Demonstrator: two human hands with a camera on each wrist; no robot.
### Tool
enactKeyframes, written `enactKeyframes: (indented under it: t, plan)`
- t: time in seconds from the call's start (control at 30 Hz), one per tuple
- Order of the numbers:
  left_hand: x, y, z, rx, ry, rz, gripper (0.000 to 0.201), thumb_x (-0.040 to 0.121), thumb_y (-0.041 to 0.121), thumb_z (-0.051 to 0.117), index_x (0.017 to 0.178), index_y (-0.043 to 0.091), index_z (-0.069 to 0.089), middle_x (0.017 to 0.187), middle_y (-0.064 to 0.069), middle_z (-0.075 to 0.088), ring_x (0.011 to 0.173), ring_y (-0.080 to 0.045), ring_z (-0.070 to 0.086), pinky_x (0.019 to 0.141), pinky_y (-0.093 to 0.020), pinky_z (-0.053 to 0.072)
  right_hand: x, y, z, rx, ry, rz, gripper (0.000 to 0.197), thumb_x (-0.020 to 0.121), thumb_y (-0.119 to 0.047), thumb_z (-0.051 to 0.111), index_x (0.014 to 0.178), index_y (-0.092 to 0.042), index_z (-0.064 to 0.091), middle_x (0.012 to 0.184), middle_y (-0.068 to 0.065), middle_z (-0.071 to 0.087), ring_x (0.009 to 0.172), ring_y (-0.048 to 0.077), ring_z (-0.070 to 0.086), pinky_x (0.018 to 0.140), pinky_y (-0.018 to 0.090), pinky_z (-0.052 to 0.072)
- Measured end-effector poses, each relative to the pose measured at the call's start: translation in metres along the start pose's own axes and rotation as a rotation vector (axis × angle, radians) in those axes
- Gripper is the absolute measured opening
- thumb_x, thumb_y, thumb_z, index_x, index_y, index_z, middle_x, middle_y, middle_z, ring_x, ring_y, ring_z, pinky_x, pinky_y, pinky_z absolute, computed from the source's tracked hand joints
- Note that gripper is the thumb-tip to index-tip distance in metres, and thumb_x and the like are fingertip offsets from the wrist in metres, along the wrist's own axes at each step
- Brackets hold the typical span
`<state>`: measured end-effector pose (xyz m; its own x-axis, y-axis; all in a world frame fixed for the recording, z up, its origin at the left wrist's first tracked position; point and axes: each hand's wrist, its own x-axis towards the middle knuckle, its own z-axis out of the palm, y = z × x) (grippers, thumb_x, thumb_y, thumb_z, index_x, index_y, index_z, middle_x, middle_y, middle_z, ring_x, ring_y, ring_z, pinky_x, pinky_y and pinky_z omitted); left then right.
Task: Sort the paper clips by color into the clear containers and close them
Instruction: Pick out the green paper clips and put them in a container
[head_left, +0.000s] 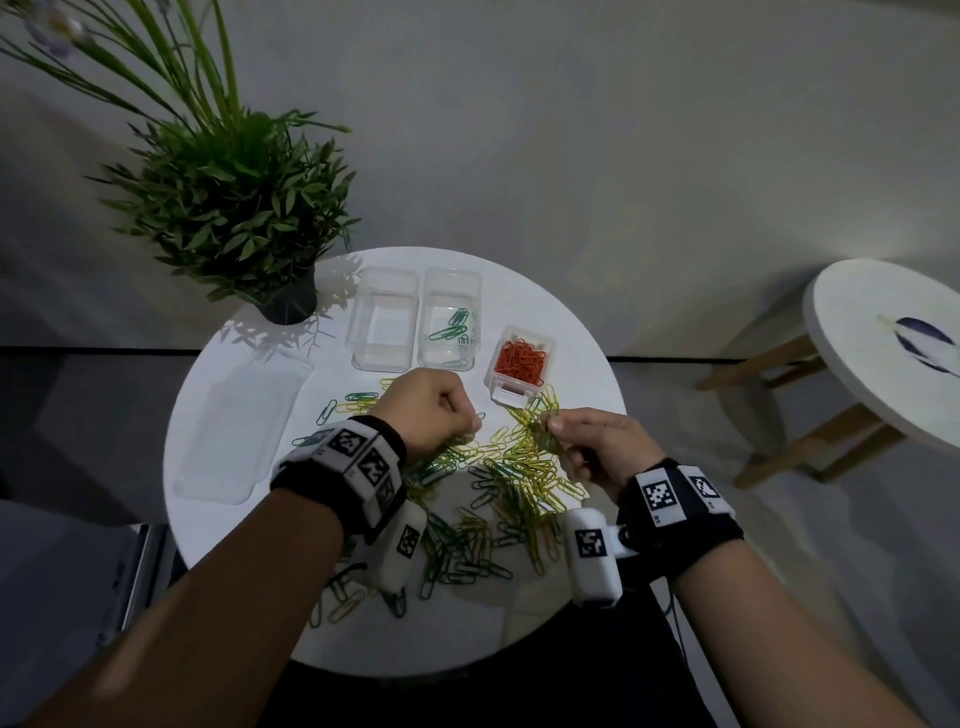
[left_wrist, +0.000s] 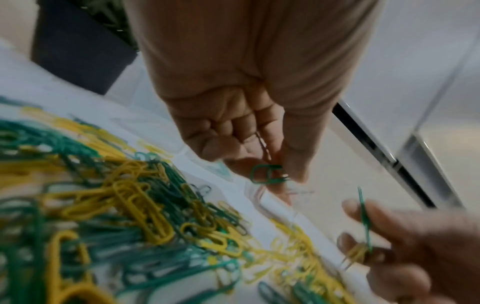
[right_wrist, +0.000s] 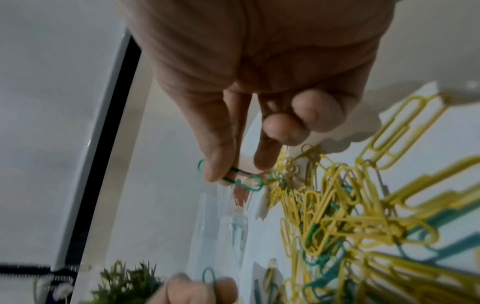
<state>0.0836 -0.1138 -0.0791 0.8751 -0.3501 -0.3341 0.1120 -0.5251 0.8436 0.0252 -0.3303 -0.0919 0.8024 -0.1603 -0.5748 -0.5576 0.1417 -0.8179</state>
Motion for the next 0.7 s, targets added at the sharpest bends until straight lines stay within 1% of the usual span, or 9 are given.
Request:
enactKeyframes:
  t: [0.07,0.13,0.2,0.3,0.37,0.43,0.5,0.6,0.7]
  plan:
    - [-0.006,0.001,-0.001,-0.169,-0.007,-0.043,0.016,0.079,0.003,0.074,0.070,0.006,0.061,0.061,-0.001,0.069,0.048,-0.002,0.060,0.049,-0.015,0.046,0.000,0.000,-0.001,0.046,-0.035,0.037,0.013,0.081,-0.006,0.067,0.093,-0.004,0.071,0.075,0.010,0.060,0.046,0.010,0.037,0.042,0.016,0.027]
    - [-0.011,0.002,-0.001,-0.378,-0.023,-0.086,0.015,0.083,-0.005,0.068,0.076,0.002,0.057,0.064,-0.009,0.068,0.046,-0.006,0.061,0.042,-0.015,0.045,-0.002,0.001,0.001,0.075,-0.081,0.065,0.021,0.076,-0.011,0.070,0.096,-0.005,0.071,0.079,0.010,0.059,0.050,0.011,0.037,0.041,0.016,0.029]
    - [-0.015,-0.001,-0.001,-0.551,-0.036,-0.124,0.014,0.086,-0.008,0.063,0.084,0.002,0.053,0.074,-0.017,0.067,0.056,-0.017,0.066,0.045,-0.019,0.050,-0.004,0.001,0.004,0.082,-0.107,0.074,0.027,0.070,-0.016,0.072,0.095,-0.005,0.070,0.077,0.007,0.059,0.053,0.011,0.038,0.040,0.017,0.034]
    - [-0.022,-0.005,0.000,-0.607,-0.047,-0.165,0.015,0.090,-0.008,0.055,0.096,0.006,0.053,0.076,-0.015,0.065,0.056,-0.021,0.066,0.050,-0.026,0.056,-0.006,0.001,0.008,0.077,-0.111,0.064,0.006,0.084,-0.007,0.062,0.087,-0.006,0.067,0.071,0.005,0.062,0.052,0.010,0.048,0.042,0.017,0.044]
    - [-0.027,-0.007,0.003,-0.540,-0.024,-0.183,0.018,0.094,-0.006,0.044,0.095,0.009,0.053,0.071,-0.010,0.058,0.050,-0.018,0.057,0.048,-0.026,0.050,-0.007,0.001,0.008,0.057,-0.122,0.049,0.010,0.090,-0.002,0.053,0.086,-0.008,0.059,0.068,0.006,0.065,0.055,0.013,0.057,0.046,0.018,0.048]
    - [-0.032,-0.013,0.006,-0.423,-0.005,-0.189,0.027,0.093,-0.006,0.033,0.088,0.009,0.055,0.061,-0.006,0.046,0.045,-0.014,0.042,0.044,-0.024,0.035,-0.013,0.000,0.008,0.029,-0.156,0.035,0.017,0.091,0.006,0.048,0.091,-0.009,0.057,0.067,0.010,0.066,0.056,0.018,0.062,0.047,0.020,0.050]
    - [-0.040,-0.021,0.009,-0.280,-0.003,-0.165,0.029,0.090,0.000,0.033,0.081,0.008,0.059,0.053,-0.006,0.036,0.049,-0.015,0.037,0.045,-0.031,0.031,-0.019,0.002,0.011,-0.042,-0.199,0.028,0.025,0.089,0.013,0.044,0.095,-0.008,0.057,0.071,0.016,0.066,0.051,0.021,0.062,0.046,0.022,0.050]
    - [-0.056,-0.026,0.015,0.000,-0.007,-0.054,0.025,0.085,0.024,0.044,0.077,0.015,0.065,0.060,0.008,0.055,0.069,-0.016,0.053,0.064,-0.029,0.043,-0.025,0.007,0.020,-0.235,-0.161,-0.050,0.033,0.079,0.021,0.032,0.080,-0.008,0.049,0.063,0.019,0.056,0.037,0.020,0.044,0.038,0.021,0.035]
    - [-0.067,-0.025,0.019,0.366,-0.034,-0.009,0.014,0.085,0.024,0.056,0.079,0.020,0.068,0.072,0.011,0.062,0.077,-0.014,0.058,0.065,-0.024,0.043,-0.028,0.019,0.021,-0.466,-0.146,-0.148,0.032,0.081,0.018,0.033,0.072,-0.009,0.047,0.056,0.012,0.045,0.045,0.019,0.039,0.044,0.027,0.031]
